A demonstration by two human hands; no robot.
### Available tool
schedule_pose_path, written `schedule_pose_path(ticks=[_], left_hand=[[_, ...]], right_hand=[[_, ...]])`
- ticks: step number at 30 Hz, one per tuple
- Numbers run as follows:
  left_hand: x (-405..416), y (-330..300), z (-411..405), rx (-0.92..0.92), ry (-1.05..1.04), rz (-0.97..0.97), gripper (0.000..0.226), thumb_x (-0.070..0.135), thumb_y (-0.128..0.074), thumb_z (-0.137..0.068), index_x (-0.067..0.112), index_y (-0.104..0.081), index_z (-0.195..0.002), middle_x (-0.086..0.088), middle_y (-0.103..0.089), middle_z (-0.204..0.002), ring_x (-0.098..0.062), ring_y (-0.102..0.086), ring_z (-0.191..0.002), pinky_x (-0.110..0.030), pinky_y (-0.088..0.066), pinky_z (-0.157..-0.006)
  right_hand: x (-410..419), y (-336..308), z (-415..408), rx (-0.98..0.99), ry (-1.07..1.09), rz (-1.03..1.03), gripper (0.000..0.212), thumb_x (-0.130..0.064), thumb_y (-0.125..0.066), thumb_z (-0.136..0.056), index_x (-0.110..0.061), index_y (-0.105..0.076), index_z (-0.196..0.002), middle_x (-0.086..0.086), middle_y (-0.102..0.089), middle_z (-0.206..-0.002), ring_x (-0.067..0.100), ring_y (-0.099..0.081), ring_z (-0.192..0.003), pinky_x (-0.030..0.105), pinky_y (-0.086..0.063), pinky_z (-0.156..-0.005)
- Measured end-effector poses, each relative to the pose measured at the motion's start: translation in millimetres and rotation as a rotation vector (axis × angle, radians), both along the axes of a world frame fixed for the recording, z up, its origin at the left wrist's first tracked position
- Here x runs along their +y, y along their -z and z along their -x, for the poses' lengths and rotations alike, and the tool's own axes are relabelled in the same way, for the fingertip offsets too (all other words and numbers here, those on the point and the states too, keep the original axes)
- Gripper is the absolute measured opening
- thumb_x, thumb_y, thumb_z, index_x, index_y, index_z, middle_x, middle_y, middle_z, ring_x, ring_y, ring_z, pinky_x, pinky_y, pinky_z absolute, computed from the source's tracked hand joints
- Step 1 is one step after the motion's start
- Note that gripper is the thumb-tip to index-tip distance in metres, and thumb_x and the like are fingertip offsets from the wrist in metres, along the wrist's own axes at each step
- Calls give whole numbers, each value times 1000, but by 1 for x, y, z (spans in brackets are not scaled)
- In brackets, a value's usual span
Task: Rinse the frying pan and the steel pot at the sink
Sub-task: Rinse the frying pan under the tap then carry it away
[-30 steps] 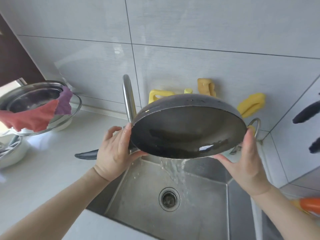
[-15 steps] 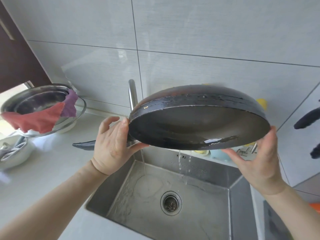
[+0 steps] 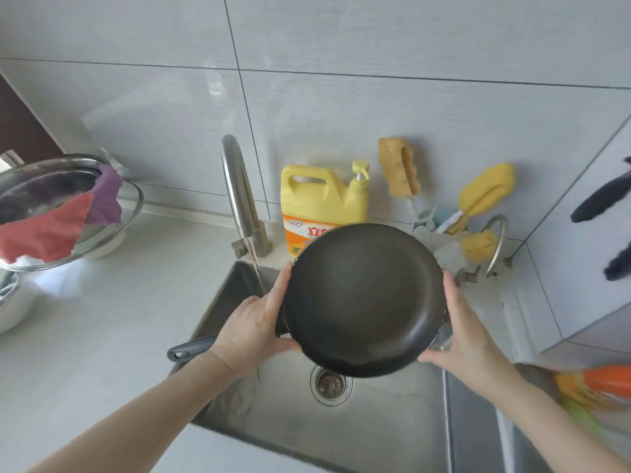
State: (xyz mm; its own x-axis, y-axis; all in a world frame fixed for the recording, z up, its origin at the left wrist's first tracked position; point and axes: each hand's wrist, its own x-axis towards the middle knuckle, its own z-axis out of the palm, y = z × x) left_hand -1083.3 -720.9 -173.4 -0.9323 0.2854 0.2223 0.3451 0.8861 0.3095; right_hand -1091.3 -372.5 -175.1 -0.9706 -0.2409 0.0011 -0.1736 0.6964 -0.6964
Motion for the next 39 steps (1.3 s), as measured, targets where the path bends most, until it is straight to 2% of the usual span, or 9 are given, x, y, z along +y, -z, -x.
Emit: schedule_pose_path(ticks=[2, 5, 10, 15, 19, 23, 25, 28, 39], left_hand=[[10, 21, 4, -192, -4, 16, 136, 57, -80, -68, 40, 29, -147, -3, -69, -95, -26, -62, -79, -30, -43, -72], [21, 61, 14, -351, 11, 29, 132, 48, -82, -70, 33, 22, -151, -5, -68, -112, -31, -65, -93, -31, -44, -74], [23, 131, 26, -566, 35, 79, 138, 46, -84, -68, 37, 28, -148, -9, -70, -102, -31, -67, -87, -37, -50, -78], [29, 181, 34, -758, 56, 53, 141, 35, -87, -65, 45, 29, -143, 3, -69, -99, -22, -64, -81, -34, -50, -78], [32, 224, 36, -933, -17, 21, 143, 31, -86, -64, 50, 34, -140, 9, -64, -84, -19, -65, -82, -35, -53, -76], [34, 257, 38, -982, 4, 11, 146, 34, -85, -64, 47, 39, -139, 15, -58, -84, -18, -63, -86, -33, -51, -84], [37, 265, 38, -996, -7, 18, 145, 33, -85, -65, 43, 39, -139, 13, -58, -89, -16, -62, -88, -29, -48, -84], [40, 274, 38, -1037, -3, 7, 145, 27, -85, -67, 40, 39, -140, 10, -61, -99, -15, -62, -91, -28, -47, -85], [40, 294, 36, -1087, -56, -70, 146, 28, -88, -57, 52, 28, -142, 7, -67, -102, -16, -66, -92, -41, -54, -88]], right_hand=[[5, 26, -3, -141, 16, 4, 138, -25, -90, -65, -54, 23, -139, -26, -15, -146, 1, -25, -137, 22, -26, -106], [14, 70, -8, -270, 56, -32, 145, -27, -92, -61, -58, 27, -138, -13, -22, -154, 13, -35, -137, 35, -35, -110], [14, 125, -17, -448, 93, -64, 143, -24, -90, -63, -48, 26, -144, -13, -5, -161, 16, -33, -141, 32, -37, -109], [14, 176, -19, -562, 80, -86, 144, -24, -90, -62, -44, 27, -145, -7, -20, -157, 20, -42, -132, 30, -40, -102], [10, 211, -18, -626, 73, -156, 143, -21, -88, -67, -36, 31, -145, -4, -20, -154, 20, -55, -116, 30, -45, -97], [12, 239, -10, -679, 60, -201, 147, -26, -89, -64, -40, 35, -142, -6, -24, -149, 14, -57, -103, 33, -49, -93], [13, 248, -7, -690, 55, -214, 147, -27, -89, -65, -39, 36, -142, -4, -25, -148, 13, -57, -104, 33, -50, -92], [16, 259, -6, -709, 39, -230, 147, -27, -88, -65, -40, 36, -141, -6, -29, -142, 7, -58, -93, 32, -51, -89], [20, 281, -4, -735, 22, -204, 146, -24, -88, -64, -37, 32, -145, -7, -30, -140, 7, -58, -94, 28, -51, -90]])
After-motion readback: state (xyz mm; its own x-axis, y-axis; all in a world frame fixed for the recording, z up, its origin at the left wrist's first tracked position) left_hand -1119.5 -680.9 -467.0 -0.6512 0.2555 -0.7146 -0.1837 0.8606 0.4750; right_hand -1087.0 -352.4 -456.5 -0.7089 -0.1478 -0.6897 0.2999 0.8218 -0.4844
